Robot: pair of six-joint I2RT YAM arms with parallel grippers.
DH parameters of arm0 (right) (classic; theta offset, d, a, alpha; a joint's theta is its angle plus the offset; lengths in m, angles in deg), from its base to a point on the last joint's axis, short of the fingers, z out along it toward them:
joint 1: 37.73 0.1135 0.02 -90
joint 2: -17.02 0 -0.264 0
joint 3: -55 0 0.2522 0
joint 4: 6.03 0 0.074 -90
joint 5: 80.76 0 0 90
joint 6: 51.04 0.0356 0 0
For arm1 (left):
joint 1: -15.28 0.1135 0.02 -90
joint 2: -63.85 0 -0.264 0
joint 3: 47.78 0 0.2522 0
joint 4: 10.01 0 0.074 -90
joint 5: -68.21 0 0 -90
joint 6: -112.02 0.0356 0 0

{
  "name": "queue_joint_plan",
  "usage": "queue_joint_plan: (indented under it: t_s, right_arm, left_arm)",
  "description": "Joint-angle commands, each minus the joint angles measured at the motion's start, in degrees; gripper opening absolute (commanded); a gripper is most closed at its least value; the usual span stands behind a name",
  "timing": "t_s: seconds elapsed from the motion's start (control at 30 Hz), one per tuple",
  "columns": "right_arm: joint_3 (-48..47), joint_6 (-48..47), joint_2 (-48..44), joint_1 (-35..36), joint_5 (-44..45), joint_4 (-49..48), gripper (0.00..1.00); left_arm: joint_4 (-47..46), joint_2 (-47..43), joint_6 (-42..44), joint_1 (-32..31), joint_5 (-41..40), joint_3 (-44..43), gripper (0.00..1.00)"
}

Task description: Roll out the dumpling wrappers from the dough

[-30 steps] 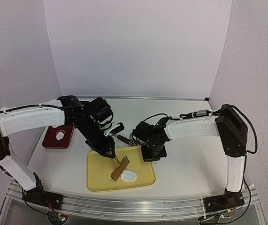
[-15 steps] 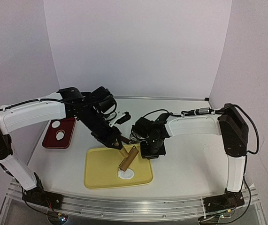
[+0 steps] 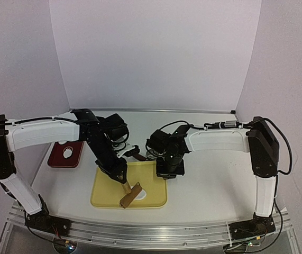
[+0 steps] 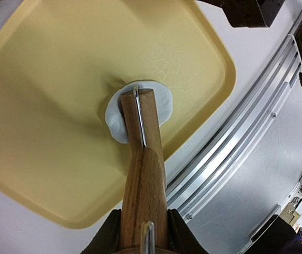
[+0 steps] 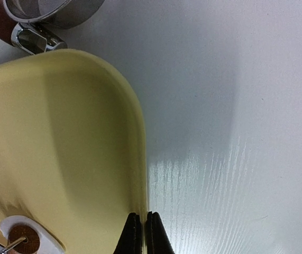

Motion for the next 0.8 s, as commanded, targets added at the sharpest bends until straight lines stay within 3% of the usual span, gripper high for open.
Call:
queue_joint_plan:
  t_s: [0.0,0.3,0.57,0.77]
  right_arm:
    - [-0.35,2.74,-0.88,0.45,0.05,0.81,0.0]
    - [1.93,3.06,-0.93,0.69,-0.46,0.94,0.0]
    - [2.81,-2.01,-4.49,0.46,-0.95,1.06,0.34]
    - [5.95,-5.37,-5.64,0.5,-5.39,0.34,0.35]
  left_arm:
    - [-2.72,1.42,-1.57,0.73,-3.45,-0.24,0.0]
    - [-4.76,3.58,-5.73,0.98,-10.59,6.86,0.0]
    - [-13.02,2.56,-13.38,1.0,-6.71,12.07,0.0]
    - [-13.7,4.23,-18.17,1.0,-6.66,12.1,0.0]
